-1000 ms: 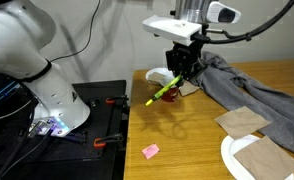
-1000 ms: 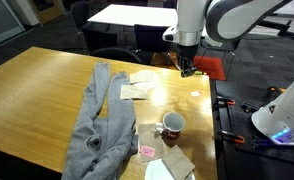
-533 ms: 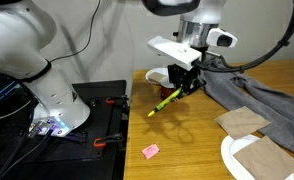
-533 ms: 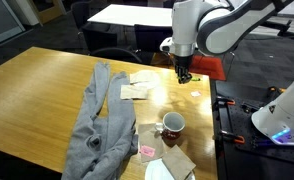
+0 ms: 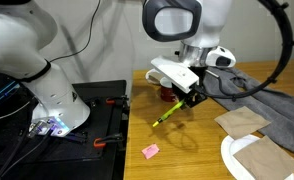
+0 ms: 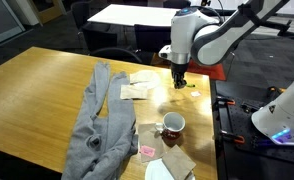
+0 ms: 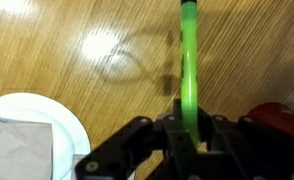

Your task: Take the green pen out of the mug and put it on the table

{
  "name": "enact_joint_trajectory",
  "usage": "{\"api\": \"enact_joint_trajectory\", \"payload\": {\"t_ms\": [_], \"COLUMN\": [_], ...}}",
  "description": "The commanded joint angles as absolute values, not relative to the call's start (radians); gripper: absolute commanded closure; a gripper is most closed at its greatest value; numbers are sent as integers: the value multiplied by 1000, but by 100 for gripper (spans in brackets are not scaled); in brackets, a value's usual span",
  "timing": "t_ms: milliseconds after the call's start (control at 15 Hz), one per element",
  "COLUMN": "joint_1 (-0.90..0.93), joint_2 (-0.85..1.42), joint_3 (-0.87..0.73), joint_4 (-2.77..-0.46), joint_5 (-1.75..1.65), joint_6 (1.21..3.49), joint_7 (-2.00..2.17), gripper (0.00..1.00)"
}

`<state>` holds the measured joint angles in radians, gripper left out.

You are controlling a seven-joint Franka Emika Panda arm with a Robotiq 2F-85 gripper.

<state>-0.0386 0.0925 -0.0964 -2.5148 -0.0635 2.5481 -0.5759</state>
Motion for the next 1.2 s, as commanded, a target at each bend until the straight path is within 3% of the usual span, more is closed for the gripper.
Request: {"api": "enact_joint_trajectory", "payload": {"t_ms": [0,800,867,1000,1133], "joint_1": [-75,-135,-136,-136,-135], "joint_2": [133,268,269,264,252], "joint_3": [-63,9,13,19,22], "joint_4": [-2530,-2501,-2499,-2500,-2505], "joint_5": [-3,15,10,6,4], "joint_6": [2640,2748,2740,2737,2742], "joint_7": [-640,-651,-647,-644,-643], "gripper": [98,98,66,60,44]}}
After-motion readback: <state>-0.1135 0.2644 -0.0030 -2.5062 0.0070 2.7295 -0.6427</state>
